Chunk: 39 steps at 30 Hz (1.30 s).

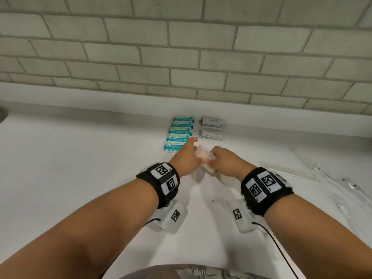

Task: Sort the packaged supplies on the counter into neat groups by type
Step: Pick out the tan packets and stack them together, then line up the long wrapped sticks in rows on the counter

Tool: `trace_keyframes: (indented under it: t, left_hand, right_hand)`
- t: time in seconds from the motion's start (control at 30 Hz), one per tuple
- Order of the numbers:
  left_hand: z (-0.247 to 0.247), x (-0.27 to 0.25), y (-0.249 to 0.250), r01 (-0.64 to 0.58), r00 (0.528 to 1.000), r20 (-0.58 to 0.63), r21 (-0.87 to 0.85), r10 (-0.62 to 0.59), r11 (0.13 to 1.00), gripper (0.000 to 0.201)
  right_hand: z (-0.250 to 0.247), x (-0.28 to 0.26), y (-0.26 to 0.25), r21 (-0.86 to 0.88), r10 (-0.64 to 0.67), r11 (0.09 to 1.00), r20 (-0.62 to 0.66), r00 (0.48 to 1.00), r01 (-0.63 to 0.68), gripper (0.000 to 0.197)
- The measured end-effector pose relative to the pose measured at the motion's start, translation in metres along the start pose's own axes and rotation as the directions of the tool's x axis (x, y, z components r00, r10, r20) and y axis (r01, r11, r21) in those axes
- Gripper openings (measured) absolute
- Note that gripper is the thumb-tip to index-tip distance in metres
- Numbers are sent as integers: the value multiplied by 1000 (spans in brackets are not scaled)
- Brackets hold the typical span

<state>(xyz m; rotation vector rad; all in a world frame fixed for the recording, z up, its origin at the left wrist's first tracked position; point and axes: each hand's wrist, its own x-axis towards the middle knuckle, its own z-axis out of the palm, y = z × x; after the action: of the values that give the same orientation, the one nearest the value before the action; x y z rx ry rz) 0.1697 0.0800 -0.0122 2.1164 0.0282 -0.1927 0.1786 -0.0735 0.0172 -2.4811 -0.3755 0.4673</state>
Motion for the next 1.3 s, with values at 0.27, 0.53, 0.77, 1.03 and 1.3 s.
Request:
trace_keyframes:
  t: [0.27,0.53,0.77,1.03,1.3]
  left_hand:
    - [47,54,-3,250,964,-34,-228,-264,941,65]
    - [36,69,22,285,958,-52,121,-280,951,16]
    - [34,73,19,361,933,-16,100,-361,927,32]
    - [32,61,22,345,934,-130,77,-334,935,42]
    - [34,25,19,257,966,-23,116,-257,959,66]
  right_hand:
    - [1,43,28,738,355,603,91,931,-302,10]
    - [-1,76,38,699,463,612,62,884,-370,13]
    - [2,84,41,605,490,685,30,871,-406,8]
    - [1,89,42,555,538,701,0,843,-447,38]
    - [-72,24,67,522,393,790,-29,919,-321,30]
